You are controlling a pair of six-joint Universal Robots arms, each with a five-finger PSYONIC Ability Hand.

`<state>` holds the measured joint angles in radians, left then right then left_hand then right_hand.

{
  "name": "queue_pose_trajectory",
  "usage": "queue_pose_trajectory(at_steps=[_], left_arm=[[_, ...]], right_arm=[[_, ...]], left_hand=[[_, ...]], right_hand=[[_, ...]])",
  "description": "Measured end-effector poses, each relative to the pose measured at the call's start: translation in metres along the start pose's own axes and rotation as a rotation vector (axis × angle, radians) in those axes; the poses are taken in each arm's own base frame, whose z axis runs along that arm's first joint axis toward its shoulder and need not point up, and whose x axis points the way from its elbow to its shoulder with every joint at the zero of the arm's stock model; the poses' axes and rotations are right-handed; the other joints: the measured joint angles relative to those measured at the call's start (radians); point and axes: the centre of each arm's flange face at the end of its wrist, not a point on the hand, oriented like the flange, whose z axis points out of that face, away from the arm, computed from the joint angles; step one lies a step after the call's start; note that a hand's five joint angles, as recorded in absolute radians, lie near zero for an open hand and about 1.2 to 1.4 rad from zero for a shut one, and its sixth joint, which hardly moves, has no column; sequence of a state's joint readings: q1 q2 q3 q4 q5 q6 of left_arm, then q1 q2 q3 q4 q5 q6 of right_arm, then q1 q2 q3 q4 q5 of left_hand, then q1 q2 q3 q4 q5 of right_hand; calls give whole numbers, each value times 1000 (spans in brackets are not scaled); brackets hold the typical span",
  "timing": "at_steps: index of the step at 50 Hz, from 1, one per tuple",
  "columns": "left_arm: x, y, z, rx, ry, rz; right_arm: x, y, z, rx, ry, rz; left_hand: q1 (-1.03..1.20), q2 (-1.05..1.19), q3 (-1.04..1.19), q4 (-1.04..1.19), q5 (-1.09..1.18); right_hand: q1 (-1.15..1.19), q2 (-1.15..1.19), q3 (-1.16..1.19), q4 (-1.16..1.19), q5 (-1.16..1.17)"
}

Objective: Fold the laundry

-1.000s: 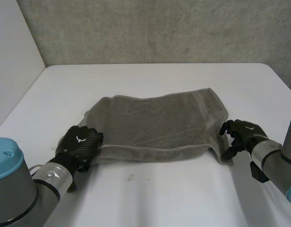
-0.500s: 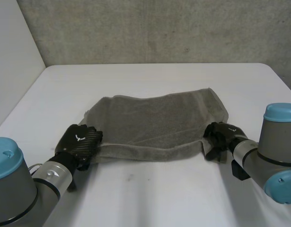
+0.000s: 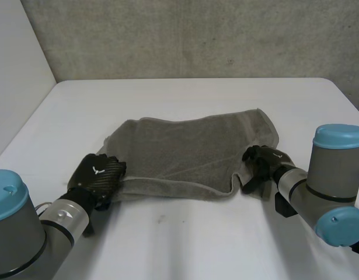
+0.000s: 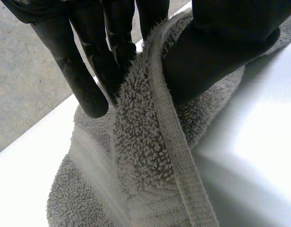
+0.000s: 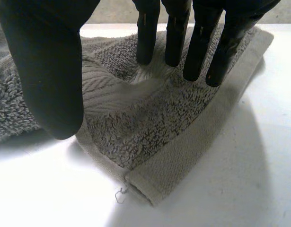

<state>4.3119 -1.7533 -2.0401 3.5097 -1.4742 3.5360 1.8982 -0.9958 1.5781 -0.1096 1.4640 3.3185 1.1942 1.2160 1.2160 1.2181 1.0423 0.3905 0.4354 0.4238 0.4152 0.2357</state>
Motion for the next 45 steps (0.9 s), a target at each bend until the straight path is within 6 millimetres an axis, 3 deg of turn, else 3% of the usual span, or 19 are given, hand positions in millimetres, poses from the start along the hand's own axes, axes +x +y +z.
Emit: queue_pose_trajectory(at_steps=[9,10,12,13,14,15,21,22,25,30,36,37,45], left_arm=[[-2,1,1,-3,-6,-3],[-2,1,1,-3,-7,-3],[-2,1,1,-3,-7,-3],[-2,1,1,-3,-7,-3],[-2,1,1,-3,-7,-3],[-2,1,0,-4,-7,-4],[-2,1,0,-4,-7,-4],[-2,1,1,-5,-8,-5],[-3,2,1,-7,-11,-6],[-3,2,1,-9,-11,-6],[-3,4,1,-14,-11,-6],[-2,6,2,-18,-10,-4],[1,20,11,-48,-7,0]], right_arm=[[0,8,11,-9,36,-2],[0,10,13,-3,57,-3],[0,10,14,10,72,-4],[0,9,14,16,78,-4],[0,9,14,16,78,-4],[2,6,14,49,102,-5],[2,2,14,74,112,-6],[2,-20,4,173,125,-14],[0,-41,-10,250,121,-46],[3,-56,-22,289,134,-154],[14,-61,-28,271,149,-309],[20,-60,-29,257,151,-362],[48,-55,-30,193,178,-425]], left_hand=[[0,0,0,0,0],[0,0,0,0,0],[0,0,0,0,0],[0,0,0,0,0],[0,0,0,0,0],[0,0,0,0,0],[0,0,0,0,0],[0,0,0,0,0],[0,0,0,0,0],[0,0,0,0,0],[0,-17,-17,-20,-15],[-254,-266,-265,-258,-256],[-486,-517,-513,-517,-515]], right_hand=[[2,3,4,8,13],[147,184,197,205,188],[220,267,269,274,262],[473,560,474,522,543],[473,560,474,522,543],[562,714,671,704,691],[562,726,711,737,705],[562,726,752,773,717],[562,726,752,773,717],[562,726,752,773,718],[576,726,752,773,719],[576,736,752,773,734],[576,736,752,773,740]])
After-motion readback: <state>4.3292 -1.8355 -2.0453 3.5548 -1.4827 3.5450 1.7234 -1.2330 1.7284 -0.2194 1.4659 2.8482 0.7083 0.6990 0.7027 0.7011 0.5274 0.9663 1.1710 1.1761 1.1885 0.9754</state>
